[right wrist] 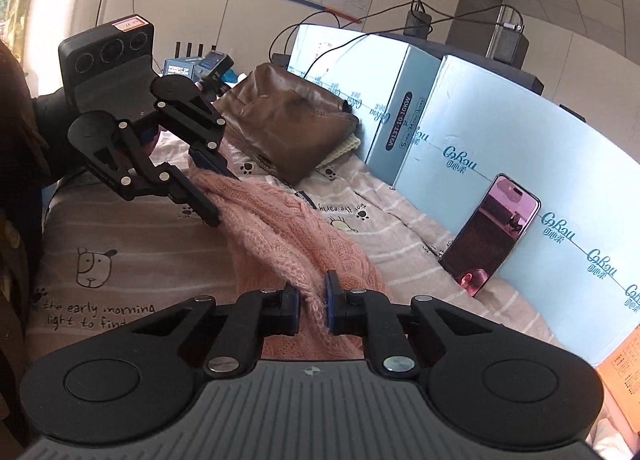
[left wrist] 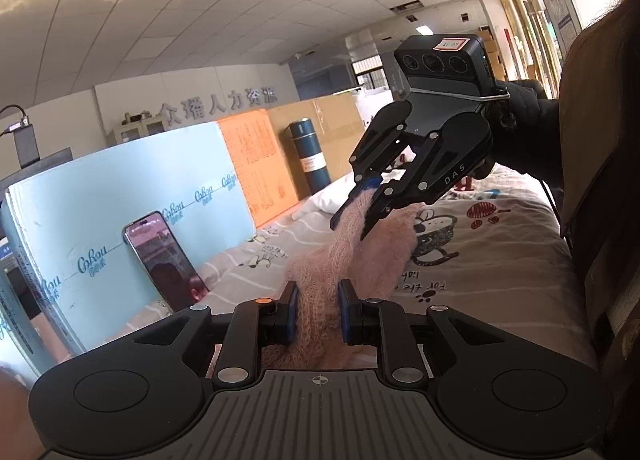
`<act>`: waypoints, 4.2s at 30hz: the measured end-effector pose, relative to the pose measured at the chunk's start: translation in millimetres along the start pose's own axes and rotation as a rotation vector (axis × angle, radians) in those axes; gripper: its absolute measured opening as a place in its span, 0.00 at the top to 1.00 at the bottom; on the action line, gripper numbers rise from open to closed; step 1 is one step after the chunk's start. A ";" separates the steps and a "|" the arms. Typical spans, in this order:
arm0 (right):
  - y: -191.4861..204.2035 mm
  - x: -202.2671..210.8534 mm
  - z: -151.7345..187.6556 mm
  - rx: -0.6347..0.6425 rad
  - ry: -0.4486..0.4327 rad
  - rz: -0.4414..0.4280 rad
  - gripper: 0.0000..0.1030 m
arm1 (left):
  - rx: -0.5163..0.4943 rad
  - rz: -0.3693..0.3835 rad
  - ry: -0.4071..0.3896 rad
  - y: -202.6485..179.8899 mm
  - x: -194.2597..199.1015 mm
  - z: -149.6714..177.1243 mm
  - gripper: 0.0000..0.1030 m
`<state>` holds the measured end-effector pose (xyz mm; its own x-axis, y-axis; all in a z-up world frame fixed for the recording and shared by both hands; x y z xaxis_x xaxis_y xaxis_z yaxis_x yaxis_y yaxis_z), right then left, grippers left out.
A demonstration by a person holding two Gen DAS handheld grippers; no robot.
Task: Fold clothes
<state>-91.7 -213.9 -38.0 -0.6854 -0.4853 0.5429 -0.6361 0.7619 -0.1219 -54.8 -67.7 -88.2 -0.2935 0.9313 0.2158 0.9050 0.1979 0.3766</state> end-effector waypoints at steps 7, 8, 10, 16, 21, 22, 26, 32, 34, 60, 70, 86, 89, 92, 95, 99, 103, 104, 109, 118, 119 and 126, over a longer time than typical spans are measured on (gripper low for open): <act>46.8 13.0 9.0 -0.039 0.008 0.020 0.89 | -0.017 0.072 0.057 -17.9 17.9 15.0 0.81; 51.9 11.8 10.8 -0.052 0.008 0.015 0.89 | -0.021 0.074 0.068 -19.4 19.2 17.6 0.81; 61.4 9.2 14.3 -0.079 0.005 0.004 0.89 | -0.026 0.070 0.085 -20.9 22.0 22.6 0.81; 91.0 0.3 31.0 -0.197 -0.030 -0.076 0.89 | -0.002 0.051 0.155 -28.8 26.6 46.0 0.78; 106.7 -8.7 58.8 -0.355 -0.048 -0.101 0.85 | -0.058 0.024 0.239 -40.3 27.3 60.9 0.39; 107.4 -4.5 60.8 -0.363 -0.064 -0.084 0.76 | -0.048 0.011 0.249 -36.5 29.2 61.3 0.31; 93.9 27.3 65.4 -0.379 -0.156 0.065 0.42 | -0.003 -0.044 0.281 -18.7 37.1 62.7 0.24; 26.2 86.2 102.0 -0.522 -0.231 0.448 0.24 | 0.186 -0.182 0.251 34.3 53.4 64.7 0.16; -1.3 105.1 122.8 -0.635 -0.271 0.556 0.24 | 0.280 -0.231 0.216 54.5 52.8 61.9 0.11; -126.2 104.1 186.6 -0.889 -0.093 0.844 0.76 | 0.369 -0.404 0.537 87.7 -104.1 83.8 0.79; -136.7 120.7 135.9 -0.661 -0.150 0.961 0.87 | 0.248 -0.556 0.396 112.2 -112.9 44.5 0.88; -134.8 146.7 207.4 -0.858 0.068 1.165 0.36 | 0.220 -0.619 0.495 120.4 -117.3 74.9 0.35; -132.2 153.7 219.7 -0.896 0.106 1.202 0.33 | 0.240 -0.579 0.410 112.7 -110.2 61.4 0.09; -126.7 150.4 196.2 -0.842 0.063 1.235 0.33 | 0.212 -0.491 0.397 94.7 -116.4 58.7 0.04; -126.1 137.7 165.7 -0.849 -0.063 1.166 0.32 | 0.132 -0.478 0.463 82.2 -127.7 73.7 0.04; -127.6 78.9 113.3 -0.911 -0.257 0.775 0.32 | 0.166 -0.486 0.479 84.4 -129.4 79.4 0.01; -122.7 0.9 69.4 -0.931 -0.279 0.391 0.35 | 0.194 -0.477 0.480 86.6 -128.2 81.8 0.01; -120.5 -18.1 60.0 -0.922 -0.262 0.317 0.36 | 0.198 -0.477 0.481 86.9 -127.8 82.0 0.01; -124.8 -64.3 65.7 -0.957 -0.159 0.314 0.64 | 0.218 -0.468 0.485 89.2 -127.9 83.0 0.01; -104.7 -24.3 35.5 -0.924 -0.403 0.187 0.92 | 0.268 -0.470 0.465 96.4 -123.3 81.9 0.00; -101.4 -16.8 30.0 -0.914 -0.430 0.186 0.92 | 0.286 -0.473 0.443 98.9 -120.1 79.2 0.00; -93.5 -33.5 51.0 -0.870 -0.241 0.297 0.92 | 0.440 -0.469 0.348 114.4 -107.2 66.2 0.00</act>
<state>-27.3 -290.7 -87.2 -0.8929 -0.2221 0.3916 -0.0038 0.8735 0.4867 100.6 -124.6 -127.8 -0.6953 0.5819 0.4218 0.6787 0.7247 0.1190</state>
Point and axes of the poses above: each gripper's, at about its wrist camera, not at the fingertips, and x roughly against the way its jaws point, y to its left, z to its underside, the point moved 7 cm from there along -x, roughly the way its jaws point, and after that the axes turned 15 degrees about -z, right-handed, at the moved point
